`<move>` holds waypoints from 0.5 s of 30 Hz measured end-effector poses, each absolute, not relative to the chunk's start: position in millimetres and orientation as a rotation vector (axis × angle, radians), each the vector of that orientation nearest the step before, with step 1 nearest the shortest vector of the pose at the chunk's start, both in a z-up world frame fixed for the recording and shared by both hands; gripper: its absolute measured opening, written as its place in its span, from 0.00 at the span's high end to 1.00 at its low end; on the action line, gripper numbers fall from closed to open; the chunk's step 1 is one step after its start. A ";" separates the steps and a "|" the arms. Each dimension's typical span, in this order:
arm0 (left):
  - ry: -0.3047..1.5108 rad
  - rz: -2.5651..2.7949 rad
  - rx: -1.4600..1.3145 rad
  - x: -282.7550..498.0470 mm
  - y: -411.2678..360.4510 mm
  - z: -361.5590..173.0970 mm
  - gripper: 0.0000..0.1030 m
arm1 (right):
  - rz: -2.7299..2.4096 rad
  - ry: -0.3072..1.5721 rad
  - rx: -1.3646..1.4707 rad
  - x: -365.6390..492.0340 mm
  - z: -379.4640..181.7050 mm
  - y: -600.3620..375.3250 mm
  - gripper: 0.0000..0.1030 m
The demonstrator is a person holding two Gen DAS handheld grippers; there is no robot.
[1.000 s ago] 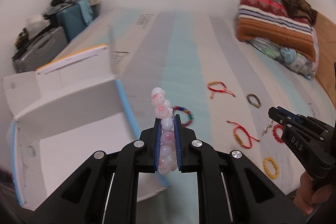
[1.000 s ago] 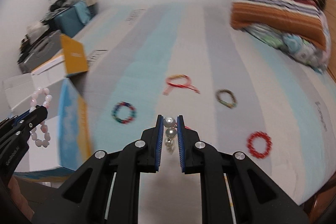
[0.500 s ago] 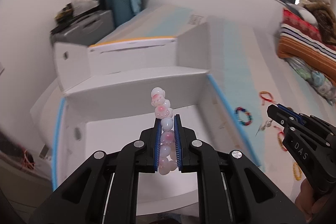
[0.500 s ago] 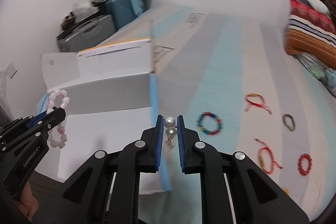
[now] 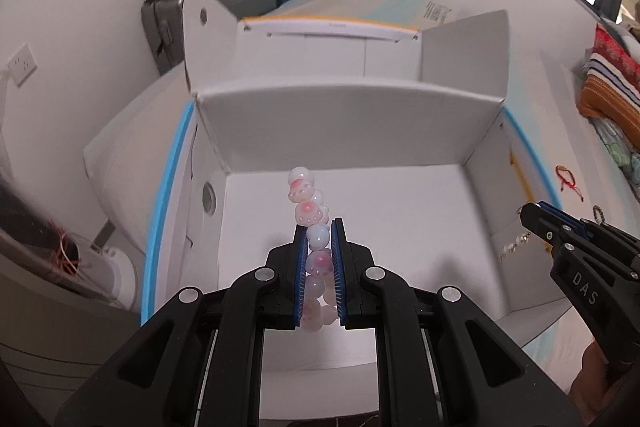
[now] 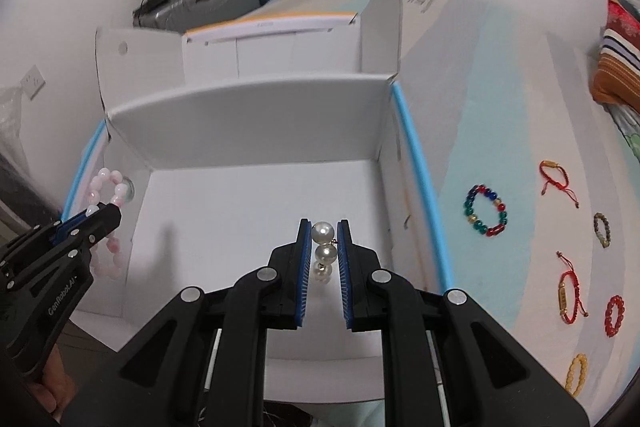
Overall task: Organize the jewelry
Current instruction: 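Carry the white-pink bracelet and pearls with both tools over the white box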
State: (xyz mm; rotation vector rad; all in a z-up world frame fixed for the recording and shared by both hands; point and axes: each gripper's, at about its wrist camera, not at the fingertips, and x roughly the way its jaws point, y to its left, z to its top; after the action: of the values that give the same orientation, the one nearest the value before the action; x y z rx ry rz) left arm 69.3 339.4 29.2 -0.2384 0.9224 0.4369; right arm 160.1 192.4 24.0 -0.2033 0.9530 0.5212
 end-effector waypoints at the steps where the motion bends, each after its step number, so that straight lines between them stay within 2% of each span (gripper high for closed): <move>1: 0.929 0.437 -0.239 69.2 340.7 26.3 0.89 | 0.519 0.962 -0.213 160.0 20.2 194.5 0.88; 15: 0.979 0.453 -0.250 72.9 351.9 -0.7 0.89 | 0.523 1.006 -0.255 159.4 -4.2 212.8 0.87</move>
State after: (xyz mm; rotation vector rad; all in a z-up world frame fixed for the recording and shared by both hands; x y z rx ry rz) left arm 72.9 351.9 -0.7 -0.2504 0.9792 0.4526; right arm 159.4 212.8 -4.2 -0.2555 1.0062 0.5229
